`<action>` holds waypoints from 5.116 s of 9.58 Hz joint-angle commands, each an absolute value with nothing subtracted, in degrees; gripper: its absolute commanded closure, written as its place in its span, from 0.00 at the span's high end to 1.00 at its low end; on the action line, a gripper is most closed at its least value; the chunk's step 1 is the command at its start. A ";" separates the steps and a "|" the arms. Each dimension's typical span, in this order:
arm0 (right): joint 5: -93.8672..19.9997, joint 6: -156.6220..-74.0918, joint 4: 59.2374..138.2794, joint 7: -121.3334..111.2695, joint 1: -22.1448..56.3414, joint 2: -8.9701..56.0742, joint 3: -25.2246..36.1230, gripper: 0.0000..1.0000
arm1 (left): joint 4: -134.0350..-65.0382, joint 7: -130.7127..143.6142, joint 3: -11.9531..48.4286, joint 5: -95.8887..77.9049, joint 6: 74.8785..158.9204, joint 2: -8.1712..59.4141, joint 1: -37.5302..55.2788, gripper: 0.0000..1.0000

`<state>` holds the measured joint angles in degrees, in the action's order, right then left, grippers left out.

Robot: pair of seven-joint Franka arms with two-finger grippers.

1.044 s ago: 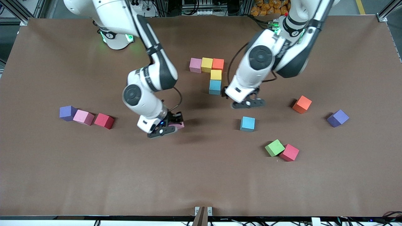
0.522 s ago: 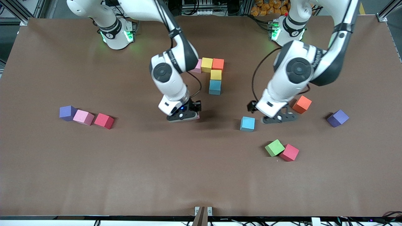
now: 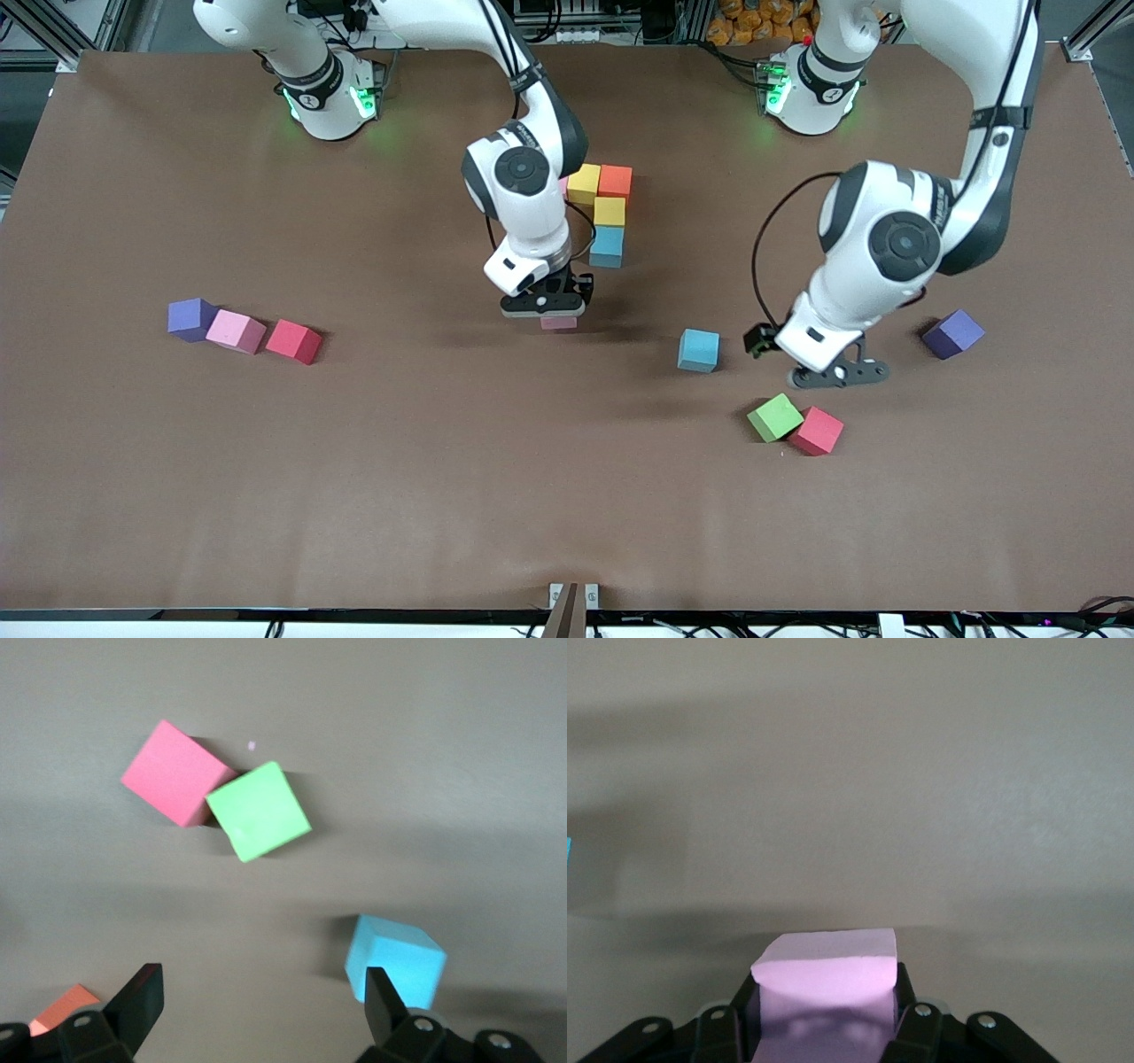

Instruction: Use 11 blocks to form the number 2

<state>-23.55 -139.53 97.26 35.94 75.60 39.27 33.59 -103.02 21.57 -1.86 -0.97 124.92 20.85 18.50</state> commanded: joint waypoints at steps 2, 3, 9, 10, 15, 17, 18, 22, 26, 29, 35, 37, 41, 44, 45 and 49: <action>-22.06 -141.59 95.89 42.09 79.01 42.44 34.54 0.15 | -100.55 30.03 -4.82 -8.57 125.59 25.39 19.16 1.00; -22.15 -141.59 95.11 43.32 79.54 43.15 34.45 0.15 | -100.46 30.58 -6.14 -12.01 125.60 26.10 19.25 1.00; -22.76 -143.44 92.64 48.16 82.26 46.40 34.19 0.15 | -92.75 29.79 -9.66 -11.60 127.79 34.96 21.00 1.00; -22.76 -143.44 92.46 48.60 82.44 46.75 34.10 0.15 | -90.98 29.79 -9.84 -11.51 127.79 36.55 21.18 1.00; -22.76 -143.44 92.46 48.78 83.05 47.37 33.66 0.14 | -85.96 31.55 -11.07 -11.78 129.02 41.83 21.80 1.00; -22.68 -143.44 92.46 48.69 83.32 47.46 33.40 0.14 | -85.96 33.65 -11.07 -11.78 129.02 42.36 22.41 1.00; -22.33 -143.35 92.46 47.91 83.32 47.37 33.40 0.14 | -86.13 34.88 -11.07 -11.86 129.02 42.54 22.50 1.00; -22.24 -142.12 93.16 41.41 80.78 46.15 33.22 0.14 | -86.57 36.30 -10.99 -11.69 129.02 42.97 23.03 1.00; -22.24 -138.70 96.57 27.99 74.54 40.19 29.36 0.14 | -86.75 36.04 -10.99 -11.60 129.02 43.42 23.03 1.00; -22.15 -134.13 98.43 17.10 69.71 33.59 25.23 0.13 | -86.84 35.86 -10.99 -11.60 129.11 44.29 23.03 1.00; -15.58 -125.69 102.30 -12.02 68.29 26.72 24.00 0.14 | -86.84 35.25 -10.99 -11.51 129.29 45.09 22.94 0.69; -11.01 -125.60 102.74 -16.76 68.47 26.63 21.98 0.14 | -86.84 34.37 -10.99 -11.69 129.29 45.09 22.94 0.26; -10.46 -127.87 103.71 -29.24 70.58 26.37 21.89 0.14 | -86.92 34.45 -10.99 -11.78 129.29 45.26 22.94 0.00; -10.90 -135.51 108.79 -34.53 69.70 24.53 19.52 0.13 | -87.19 34.37 -10.99 -11.69 129.29 45.44 22.94 0.00; -10.90 -137.79 110.46 -35.85 68.74 24.00 18.38 0.13 | -87.19 34.37 -10.90 -11.78 129.29 45.79 22.94 0.00; -10.90 -144.04 115.92 -36.21 64.25 22.32 11.52 0.12 | -87.10 34.37 -10.90 -11.69 129.29 46.14 22.94 0.00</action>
